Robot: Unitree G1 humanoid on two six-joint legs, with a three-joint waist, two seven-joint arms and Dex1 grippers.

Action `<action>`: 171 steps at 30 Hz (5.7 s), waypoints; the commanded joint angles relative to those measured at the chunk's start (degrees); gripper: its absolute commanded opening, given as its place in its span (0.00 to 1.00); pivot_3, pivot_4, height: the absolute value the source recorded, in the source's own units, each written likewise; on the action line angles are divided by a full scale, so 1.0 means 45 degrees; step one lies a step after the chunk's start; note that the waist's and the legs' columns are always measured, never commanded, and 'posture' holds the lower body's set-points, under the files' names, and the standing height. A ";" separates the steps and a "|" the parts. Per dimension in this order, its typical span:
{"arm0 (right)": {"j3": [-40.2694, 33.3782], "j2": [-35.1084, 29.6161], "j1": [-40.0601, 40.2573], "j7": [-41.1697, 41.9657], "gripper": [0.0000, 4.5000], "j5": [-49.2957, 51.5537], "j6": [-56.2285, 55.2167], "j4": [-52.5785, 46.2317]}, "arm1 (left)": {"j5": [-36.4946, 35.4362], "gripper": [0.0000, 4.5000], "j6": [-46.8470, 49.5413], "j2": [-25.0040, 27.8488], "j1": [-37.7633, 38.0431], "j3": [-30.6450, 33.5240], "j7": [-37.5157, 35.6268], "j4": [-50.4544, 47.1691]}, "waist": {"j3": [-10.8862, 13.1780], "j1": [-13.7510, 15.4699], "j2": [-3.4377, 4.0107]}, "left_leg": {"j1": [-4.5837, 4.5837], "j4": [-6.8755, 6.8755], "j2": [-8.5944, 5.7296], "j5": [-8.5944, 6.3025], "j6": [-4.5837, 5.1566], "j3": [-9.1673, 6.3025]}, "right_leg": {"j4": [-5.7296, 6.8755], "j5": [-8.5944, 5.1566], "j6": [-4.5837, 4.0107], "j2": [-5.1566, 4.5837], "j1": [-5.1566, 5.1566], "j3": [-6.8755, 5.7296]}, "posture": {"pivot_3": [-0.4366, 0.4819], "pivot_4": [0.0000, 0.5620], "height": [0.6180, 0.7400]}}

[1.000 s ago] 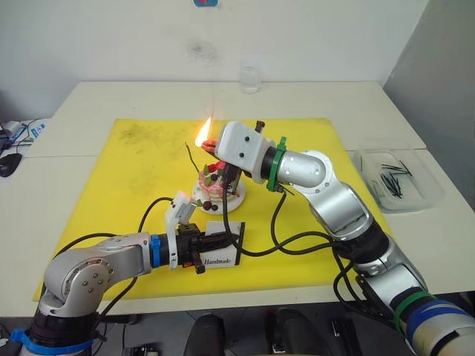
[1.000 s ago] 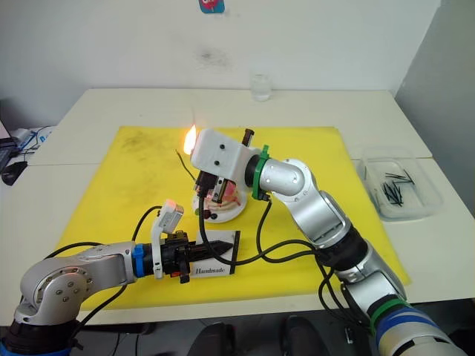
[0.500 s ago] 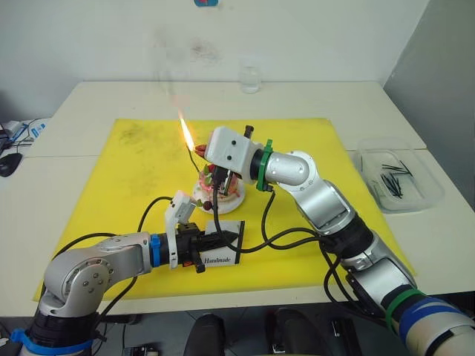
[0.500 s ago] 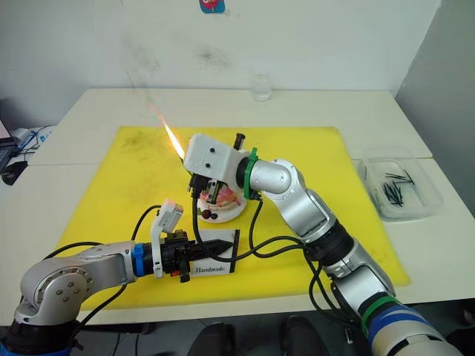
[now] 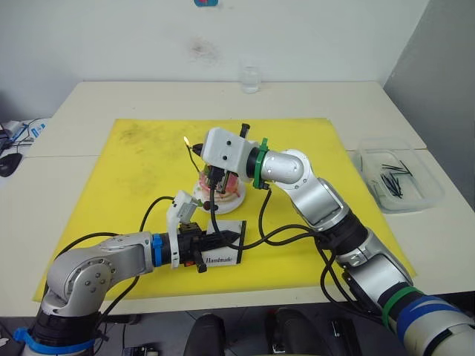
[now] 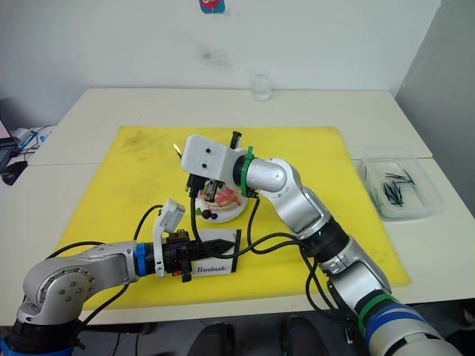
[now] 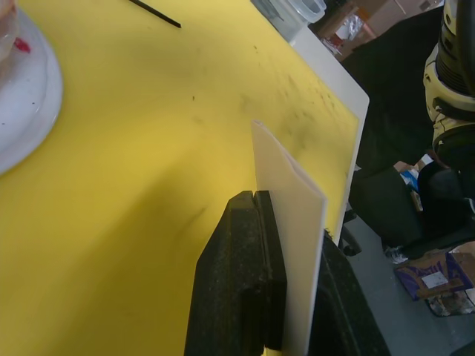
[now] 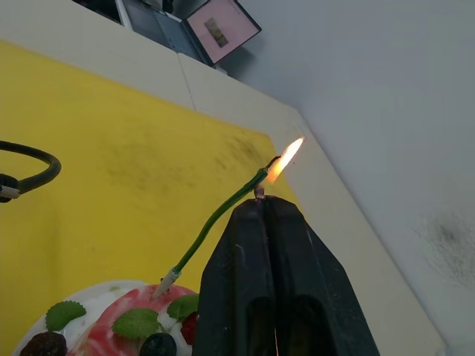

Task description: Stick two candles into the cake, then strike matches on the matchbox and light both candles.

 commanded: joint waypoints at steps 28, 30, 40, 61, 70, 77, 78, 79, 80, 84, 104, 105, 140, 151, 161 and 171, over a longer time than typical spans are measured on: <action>-0.0336 -0.0009 -0.0069 0.0165 0.01 -0.0154 -0.0182 -0.0718 | 0.0071 0.00 -0.0152 -0.0039 -0.0301 -0.0098 -0.0163 -0.0043 | 0.0000 0.0000 0.0000 | 0.0000 -0.0001 0.0001 0.0000 0.0000 0.0000 | -0.0001 0.0000 0.0000 0.0000 0.0000 0.0000 | 0.48 0.27 1.00; -0.0312 -0.0013 -0.0022 0.0176 0.01 -0.0156 -0.0159 -0.0773 | 0.0073 0.00 -0.0145 -0.0046 -0.0313 -0.0113 -0.0169 -0.0032 | 0.0000 0.0001 0.0000 | 0.0000 -0.0001 0.0001 0.0000 0.0000 -0.0001 | -0.0002 0.0000 0.0000 0.0000 0.0000 0.0000 | 0.48 0.27 1.00; -0.0230 -0.0026 0.0112 0.0228 0.01 -0.0189 -0.0103 -0.0956 | 0.0072 0.00 -0.0148 -0.0070 -0.0294 -0.0152 -0.0163 -0.0040 | 0.0000 0.0000 0.0001 | 0.0000 -0.0002 0.0002 0.0000 0.0000 0.0000 | -0.0001 0.0000 0.0000 0.0000 -0.0001 0.0002 | 0.48 0.27 1.00; -0.3367 -0.1335 -0.0721 -0.1210 0.01 0.0033 0.0049 -0.1632 | 0.0058 0.00 -0.0193 -0.0193 -0.0428 -0.0334 -0.0209 -0.0002 | 0.0002 0.0007 0.0003 | -0.0005 -0.0006 0.0002 0.0000 0.0000 0.0000 | -0.0007 -0.0001 0.0001 -0.0003 -0.0005 0.0001 | 0.48 0.27 1.00; -0.7809 -0.5199 0.1361 -0.1343 0.01 0.0843 0.2875 -0.2808 | 0.0040 0.00 -0.0238 -0.0609 -0.0479 -0.0538 -0.0084 0.0010 | 0.0002 0.0107 0.0002 | -0.0016 -0.0010 -0.0013 -0.0001 0.0001 0.0019 | -0.0021 -0.0002 0.0004 -0.0049 -0.0004 0.0017 | 0.48 0.27 1.00; -1.0426 -0.6086 0.3514 -0.2254 0.01 0.1794 0.5519 -0.2573 | 0.0087 0.00 -0.0234 -0.1016 -0.0348 -0.0754 0.0048 -0.0114 | 0.0008 -0.0083 0.0014 | 0.0002 -0.0013 -0.0028 -0.0002 0.0003 0.0047 | -0.0015 -0.0007 0.0009 -0.0024 -0.0006 0.0059 | 0.48 0.27 1.00; -1.0676 -0.6042 0.3716 -0.2498 0.01 0.1850 0.5786 -0.2277 | 0.0097 0.00 -0.0240 -0.1054 -0.0348 -0.0772 0.0056 -0.0111 | 0.0008 -0.0105 0.0014 | 0.0010 -0.0013 -0.0028 -0.0002 0.0004 0.0049 | -0.0013 -0.0005 0.0009 -0.0006 -0.0007 0.0068 | 0.48 0.27 1.00; -1.0960 -0.5934 0.3828 -0.2705 0.01 0.2024 0.6200 -0.1971 | 0.0102 0.00 -0.0248 -0.1083 -0.0354 -0.0781 0.0066 -0.0103 | 0.0009 -0.0106 0.0015 | 0.0018 -0.0013 -0.0021 -0.0002 0.0004 0.0041 | -0.0004 -0.0005 0.0008 0.0007 -0.0005 0.0067 | 0.48 0.27 1.00; -1.1171 -0.5851 0.3898 -0.2899 0.01 0.2165 0.6522 -0.1660 | 0.0106 0.00 -0.0254 -0.1105 -0.0354 -0.0778 0.0075 -0.0096 | 0.0009 -0.0106 0.0016 | 0.0021 -0.0013 -0.0018 -0.0002 0.0004 0.0032 | 0.0000 -0.0004 0.0006 0.0017 -0.0006 0.0059 | 0.48 0.27 1.00; -1.1320 -0.5824 0.4020 -0.3243 0.01 0.2573 0.6915 -0.0783 | 0.0101 0.00 -0.0253 -0.1145 -0.0267 -0.0712 0.0131 -0.0152 | 0.0015 -0.0105 0.0026 | 0.0022 -0.0013 -0.0017 -0.0001 0.0004 0.0031 | 0.0006 -0.0001 0.0001 0.0027 -0.0006 0.0059 | 0.48 0.27 1.00; -1.1223 -0.5986 0.4340 -0.4776 1.00 0.3669 0.6734 -0.0704 | 0.0021 0.00 -0.0438 -0.1194 0.0024 -0.0682 0.0425 -0.0304 | 0.0022 -0.0021 0.0037 | 0.0001 -0.0012 -0.0027 -0.0002 0.0004 0.0042 | -0.0016 -0.0005 0.0010 0.0025 -0.0011 0.0071 | 0.48 0.27 1.00; -1.1207 -0.6023 0.4387 -0.4775 1.00 0.3687 0.6763 -0.0734 | 0.0031 0.00 -0.0442 -0.1186 0.0007 -0.0687 0.0408 -0.0281 | 0.0022 -0.0019 0.0037 | 0.0000 -0.0012 -0.0028 -0.0002 0.0004 0.0042 | -0.0017 -0.0005 0.0010 0.0025 -0.0011 0.0071 | 0.48 0.27 1.00; -0.4440 -0.3151 0.5709 0.0021 1.00 0.3641 -0.0660 0.0360 | -0.0608 0.00 -0.0121 0.0526 0.0466 0.0645 0.0339 -0.0402 | 0.0023 -0.0005 0.0037 | -0.0001 -0.0005 -0.0022 -0.0002 0.0004 0.0031 | -0.0016 -0.0001 0.0014 0.0025 -0.0006 0.0064 | 0.48 0.27 1.00; -0.4439 -0.2120 0.5479 -0.0753 1.00 0.3232 -0.0991 0.1823 | -0.0665 0.00 -0.0022 0.0620 0.0227 0.0528 0.0296 -0.0333 | 0.0023 -0.0023 0.0037 | 0.0005 -0.0004 -0.0017 -0.0002 0.0003 0.0030 | -0.0004 0.0001 0.0012 0.0025 -0.0006 0.0066 | 0.48 0.27 1.00; -0.4174 -0.2072 0.5473 -0.1218 0.30 0.2750 0.0400 0.1436 | -0.0648 0.00 0.0005 0.0578 0.0185 0.0446 0.0294 -0.0366 | 0.0022 -0.0011 0.0037 | 0.0007 -0.0002 -0.0015 -0.0002 0.0003 0.0029 | -0.0001 0.0002 0.0013 0.0020 -0.0002 0.0067 | 0.48 0.27 1.00; -0.4089 -0.2426 0.6085 -0.0790 0.01 0.3035 0.1753 -0.0828 | -0.0637 0.00 -0.0030 0.0549 0.0286 0.0410 0.0294 -0.0451 | 0.0022 -0.0001 0.0036 | 0.0004 -0.0002 -0.0016 -0.0002 0.0003 0.0027 | -0.0005 0.0002 0.0016 0.0018 -0.0001 0.0064 | 0.48 0.27 1.00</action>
